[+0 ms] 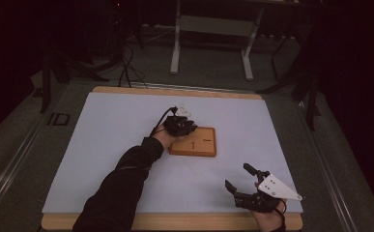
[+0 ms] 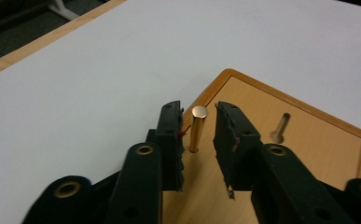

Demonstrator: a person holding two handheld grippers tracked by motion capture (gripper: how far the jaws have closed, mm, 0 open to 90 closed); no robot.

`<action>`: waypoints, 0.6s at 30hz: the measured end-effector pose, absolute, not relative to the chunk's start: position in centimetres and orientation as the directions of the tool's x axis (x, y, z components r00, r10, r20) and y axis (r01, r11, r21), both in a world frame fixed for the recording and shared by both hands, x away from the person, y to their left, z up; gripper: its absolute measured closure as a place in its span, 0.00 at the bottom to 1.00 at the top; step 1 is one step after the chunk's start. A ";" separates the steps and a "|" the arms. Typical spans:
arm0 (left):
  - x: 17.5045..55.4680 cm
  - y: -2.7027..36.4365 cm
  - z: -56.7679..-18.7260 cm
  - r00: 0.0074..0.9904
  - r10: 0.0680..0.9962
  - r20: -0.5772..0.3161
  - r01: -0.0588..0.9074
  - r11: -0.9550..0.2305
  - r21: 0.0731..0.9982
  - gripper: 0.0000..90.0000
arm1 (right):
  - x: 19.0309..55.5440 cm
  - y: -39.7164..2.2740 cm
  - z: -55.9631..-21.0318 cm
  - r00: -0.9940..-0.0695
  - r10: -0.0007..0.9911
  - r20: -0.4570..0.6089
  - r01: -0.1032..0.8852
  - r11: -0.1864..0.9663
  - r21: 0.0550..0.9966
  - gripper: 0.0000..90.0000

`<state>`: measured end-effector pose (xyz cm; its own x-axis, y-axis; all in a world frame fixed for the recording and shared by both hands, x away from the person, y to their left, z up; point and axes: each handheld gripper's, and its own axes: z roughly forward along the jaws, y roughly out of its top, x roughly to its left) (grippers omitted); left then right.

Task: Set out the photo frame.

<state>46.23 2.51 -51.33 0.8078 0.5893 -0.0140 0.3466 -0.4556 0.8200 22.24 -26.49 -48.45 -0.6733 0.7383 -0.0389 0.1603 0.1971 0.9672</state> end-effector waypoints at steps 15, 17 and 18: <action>46.7 2.0 -51.6 0.816 0.578 -0.004 0.344 -0.480 0.807 0.93 | 22.5 -26.0 -48.6 -0.689 0.724 -0.044 0.173 0.223 0.959 0.16; 46.8 2.0 -51.5 0.817 0.576 -0.014 0.353 -0.481 0.802 0.94 | 22.6 -25.9 -48.6 -0.696 0.716 -0.047 0.176 0.234 0.956 0.17; 46.8 2.0 -51.5 0.819 0.574 -0.016 0.355 -0.485 0.799 0.94 | 22.7 -25.8 -48.6 -0.699 0.713 -0.054 0.173 0.242 0.955 0.17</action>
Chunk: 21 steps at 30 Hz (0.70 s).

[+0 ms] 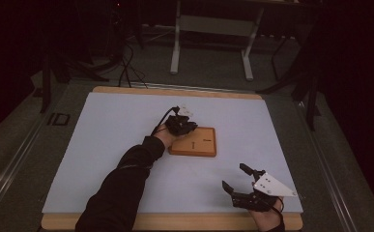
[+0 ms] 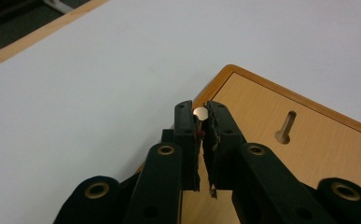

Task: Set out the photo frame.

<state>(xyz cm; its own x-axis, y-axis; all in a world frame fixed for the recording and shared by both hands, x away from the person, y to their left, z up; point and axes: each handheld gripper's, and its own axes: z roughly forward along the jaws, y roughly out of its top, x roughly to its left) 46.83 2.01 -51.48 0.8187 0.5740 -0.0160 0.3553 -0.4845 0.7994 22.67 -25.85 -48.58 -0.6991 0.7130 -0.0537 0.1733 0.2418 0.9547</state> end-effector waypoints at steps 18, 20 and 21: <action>48.3 2.3 -50.9 0.824 0.556 -0.109 0.429 -0.488 0.760 0.94 | 26.2 -21.9 -49.9 -0.657 0.477 -0.583 -0.041 0.750 0.660 0.28; 48.5 2.3 -50.9 0.823 0.556 -0.117 0.436 -0.486 0.757 0.94 | 26.5 -21.3 -50.5 -0.636 0.419 -0.648 -0.076 0.802 0.593 0.28; 48.5 2.3 -50.9 0.823 0.554 -0.124 0.440 -0.484 0.756 0.94 | 26.7 -21.0 -50.9 -0.616 0.388 -0.686 -0.093 0.829 0.552 0.29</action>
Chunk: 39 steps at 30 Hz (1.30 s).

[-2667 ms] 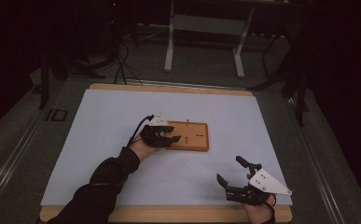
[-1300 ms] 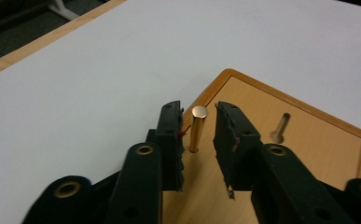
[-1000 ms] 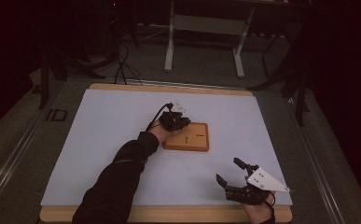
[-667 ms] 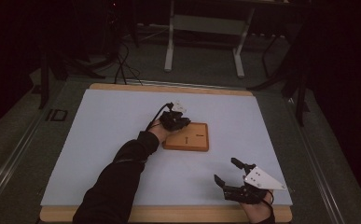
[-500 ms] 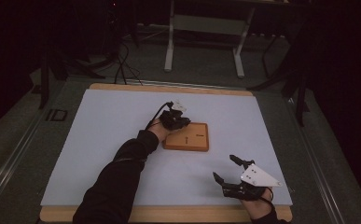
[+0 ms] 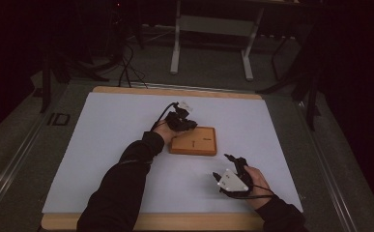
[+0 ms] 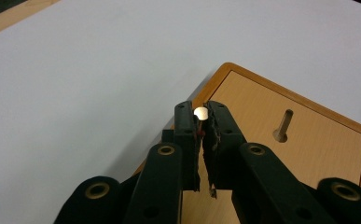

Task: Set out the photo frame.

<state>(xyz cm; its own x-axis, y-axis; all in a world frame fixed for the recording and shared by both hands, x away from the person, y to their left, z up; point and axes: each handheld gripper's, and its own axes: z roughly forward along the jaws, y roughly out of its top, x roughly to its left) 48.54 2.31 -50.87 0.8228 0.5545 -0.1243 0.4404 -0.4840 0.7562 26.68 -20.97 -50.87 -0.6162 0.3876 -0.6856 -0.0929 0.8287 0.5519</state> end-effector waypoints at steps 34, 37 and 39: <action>49.5 2.4 -50.6 0.810 0.554 -0.194 0.498 -0.472 0.728 0.94 | 32.9 -16.1 -57.3 -0.291 -0.106 -0.951 -0.220 0.975 -0.041 0.65; 49.5 2.4 -50.6 0.806 0.558 -0.196 0.501 -0.470 0.727 0.94 | 32.9 -16.0 -57.3 -0.285 -0.100 -0.953 -0.223 0.974 -0.036 0.68; 49.5 2.4 -50.6 0.805 0.560 -0.197 0.503 -0.469 0.726 0.94 | 33.0 -15.9 -57.4 -0.289 -0.108 -0.951 -0.223 0.974 -0.043 0.72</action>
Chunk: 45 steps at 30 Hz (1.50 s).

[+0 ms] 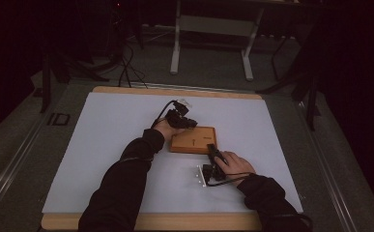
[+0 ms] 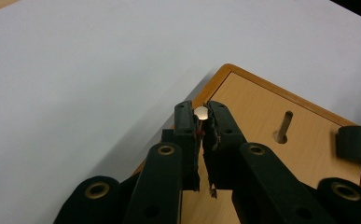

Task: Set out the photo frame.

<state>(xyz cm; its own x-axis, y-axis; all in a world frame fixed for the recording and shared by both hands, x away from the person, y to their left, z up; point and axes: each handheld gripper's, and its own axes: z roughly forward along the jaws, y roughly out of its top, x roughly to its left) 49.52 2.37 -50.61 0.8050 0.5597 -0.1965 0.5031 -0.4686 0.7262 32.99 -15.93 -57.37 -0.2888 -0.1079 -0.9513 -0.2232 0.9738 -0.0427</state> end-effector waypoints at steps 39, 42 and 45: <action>39.1 13.0 -49.3 0.810 0.576 -0.109 0.340 -0.309 0.888 0.09 | 38.6 -17.0 -47.9 -0.684 -0.011 -0.729 -0.240 0.948 0.210 0.78; 38.0 13.3 -49.8 0.812 0.572 -0.117 0.346 -0.311 0.885 0.09 | 39.2 -17.1 -47.4 -0.705 -0.014 -0.709 -0.240 0.945 0.220 0.78; 36.9 13.3 -50.1 0.818 0.566 -0.101 0.335 -0.328 0.883 0.09 | 40.1 -17.1 -46.7 -0.735 -0.021 -0.677 -0.233 0.947 0.223 0.78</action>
<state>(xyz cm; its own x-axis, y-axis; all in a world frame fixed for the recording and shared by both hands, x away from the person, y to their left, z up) 36.94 13.31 -50.09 0.8185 0.5656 -0.1010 0.3354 -0.3276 0.8833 40.06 -17.11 -46.69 -0.7352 -0.0212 -0.6775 -0.2327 0.9467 0.2229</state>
